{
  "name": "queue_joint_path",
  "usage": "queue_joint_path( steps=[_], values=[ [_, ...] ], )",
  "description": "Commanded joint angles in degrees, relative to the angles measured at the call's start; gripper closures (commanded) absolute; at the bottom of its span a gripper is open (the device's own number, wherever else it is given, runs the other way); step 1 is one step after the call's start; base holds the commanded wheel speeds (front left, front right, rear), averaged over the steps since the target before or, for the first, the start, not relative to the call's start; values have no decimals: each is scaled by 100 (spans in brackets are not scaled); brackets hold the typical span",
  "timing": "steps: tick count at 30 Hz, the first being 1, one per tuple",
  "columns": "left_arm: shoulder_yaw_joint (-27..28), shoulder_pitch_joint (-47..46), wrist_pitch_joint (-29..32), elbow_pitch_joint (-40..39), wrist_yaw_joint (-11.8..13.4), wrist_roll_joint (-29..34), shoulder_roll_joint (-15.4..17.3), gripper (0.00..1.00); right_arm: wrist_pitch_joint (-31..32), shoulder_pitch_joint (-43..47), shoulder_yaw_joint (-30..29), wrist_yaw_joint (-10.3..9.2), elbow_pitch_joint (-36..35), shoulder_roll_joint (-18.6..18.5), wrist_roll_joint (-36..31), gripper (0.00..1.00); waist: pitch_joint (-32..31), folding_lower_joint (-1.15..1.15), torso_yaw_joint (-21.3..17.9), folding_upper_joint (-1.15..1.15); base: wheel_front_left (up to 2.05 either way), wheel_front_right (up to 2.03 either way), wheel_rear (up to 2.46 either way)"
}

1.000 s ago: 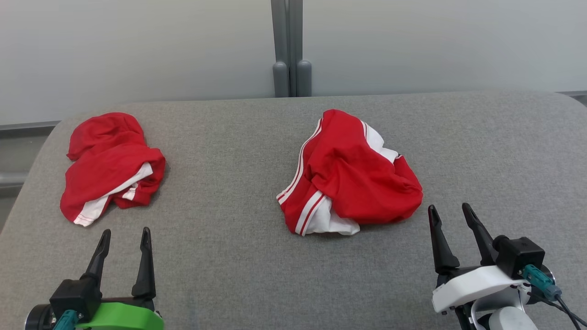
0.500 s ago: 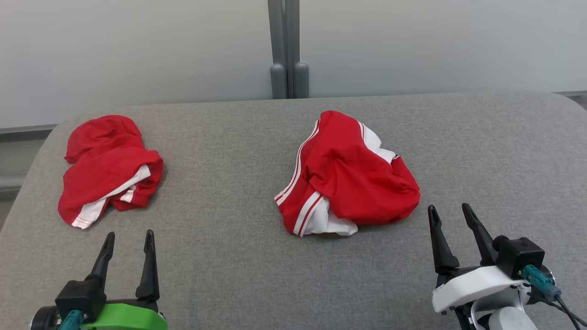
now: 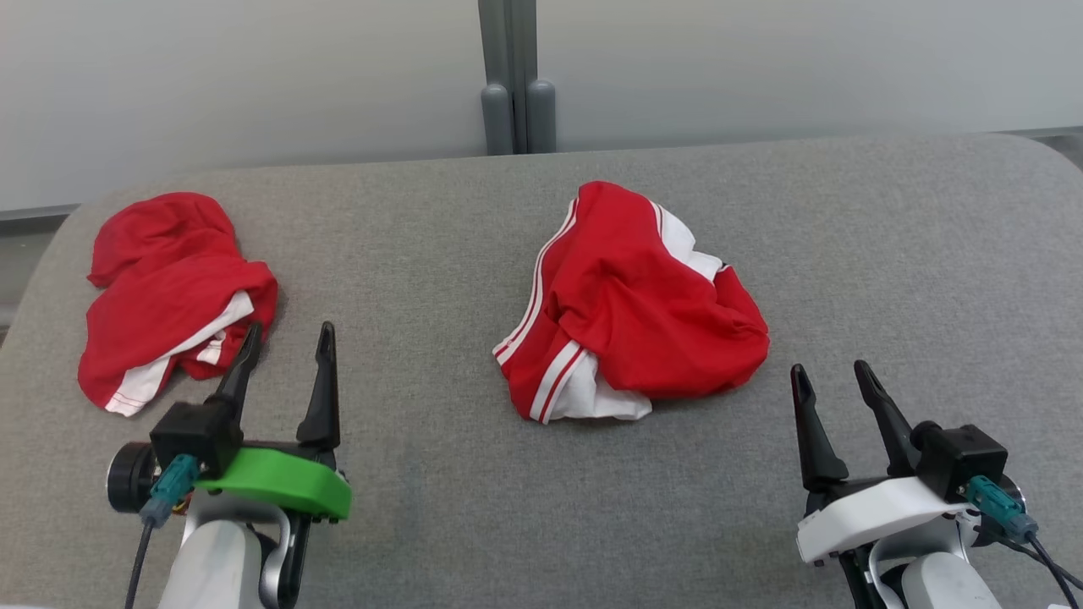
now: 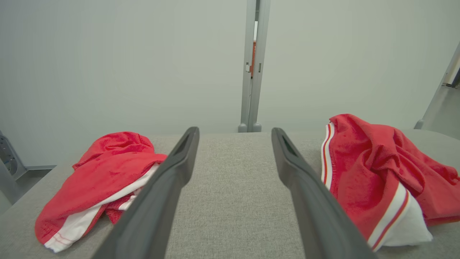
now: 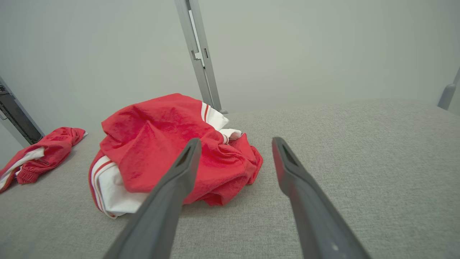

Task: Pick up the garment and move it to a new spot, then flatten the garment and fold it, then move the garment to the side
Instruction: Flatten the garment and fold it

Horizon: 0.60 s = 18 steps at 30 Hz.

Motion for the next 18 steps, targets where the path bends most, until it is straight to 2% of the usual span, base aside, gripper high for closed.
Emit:
queue_joint_path(
  steps=[1, 18],
  values=[
    [-95, -226, -3, 129, -17, -89, 18, 0, -3, -95, 14, -1, -19, -15, -42, 0, 178, 0, -153, 0, 0, 0, 0],
    [-1560, -1945, 66, 1888, -19, -724, 438, 0, -201, -568, 13, -1, 226, -15, 231, 0, 1065, 0, -1028, 0, 0, 0, 0]
  ],
)
